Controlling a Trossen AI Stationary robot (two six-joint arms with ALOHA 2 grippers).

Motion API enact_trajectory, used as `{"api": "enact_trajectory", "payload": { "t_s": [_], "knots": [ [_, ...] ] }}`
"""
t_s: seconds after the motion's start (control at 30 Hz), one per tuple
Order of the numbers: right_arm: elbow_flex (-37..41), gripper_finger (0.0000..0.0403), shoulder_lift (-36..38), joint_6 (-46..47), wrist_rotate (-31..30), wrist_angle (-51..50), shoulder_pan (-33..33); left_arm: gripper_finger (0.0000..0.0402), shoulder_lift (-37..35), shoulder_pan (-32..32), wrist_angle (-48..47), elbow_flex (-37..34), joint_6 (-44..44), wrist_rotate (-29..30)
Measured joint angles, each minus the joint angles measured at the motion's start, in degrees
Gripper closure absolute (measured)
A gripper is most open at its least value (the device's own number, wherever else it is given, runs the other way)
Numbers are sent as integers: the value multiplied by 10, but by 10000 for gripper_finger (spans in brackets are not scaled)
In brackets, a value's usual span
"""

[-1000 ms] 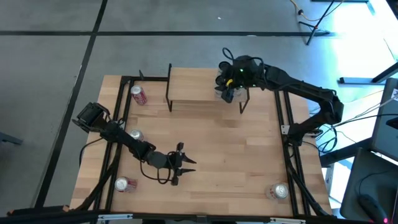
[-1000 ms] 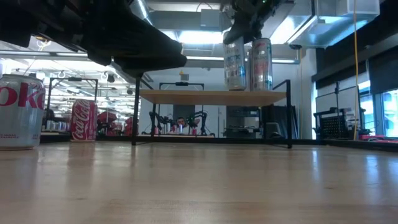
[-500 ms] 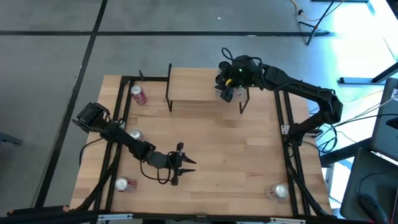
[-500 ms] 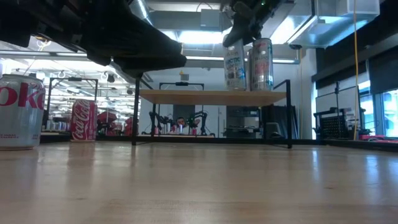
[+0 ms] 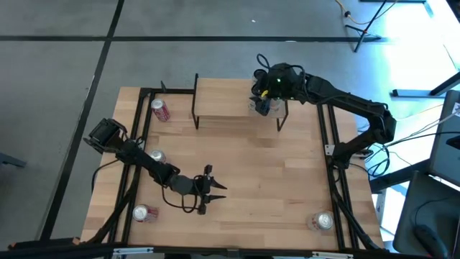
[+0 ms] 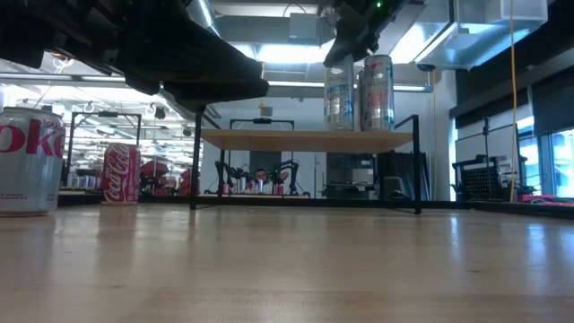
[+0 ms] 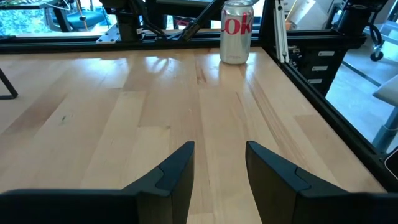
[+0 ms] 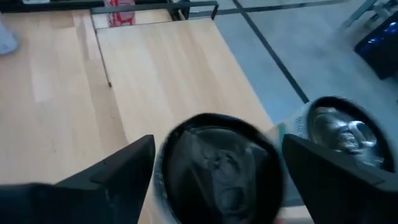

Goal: Place canned beverage on shelf
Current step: Put the white blue soda can on the shelf aligned with the other white blue soda can, then put the top red soda can on the shelf

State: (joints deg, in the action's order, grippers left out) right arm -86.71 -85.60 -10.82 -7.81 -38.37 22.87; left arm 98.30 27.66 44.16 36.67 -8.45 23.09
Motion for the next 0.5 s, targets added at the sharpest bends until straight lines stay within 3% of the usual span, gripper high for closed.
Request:
{"api": "enact_trajectory", "payload": {
  "t_s": [0.13,0.3,0.5],
  "knots": [
    [-50,73,0,-1,-2,-28,0,264,0,0,0,0,0,0],
    [-130,79,3,32,26,-147,-21,264,0,0,0,0,24,0],
    [-105,80,42,94,37,-207,-128,264,0,0,20,0,30,0]
  ]
}}
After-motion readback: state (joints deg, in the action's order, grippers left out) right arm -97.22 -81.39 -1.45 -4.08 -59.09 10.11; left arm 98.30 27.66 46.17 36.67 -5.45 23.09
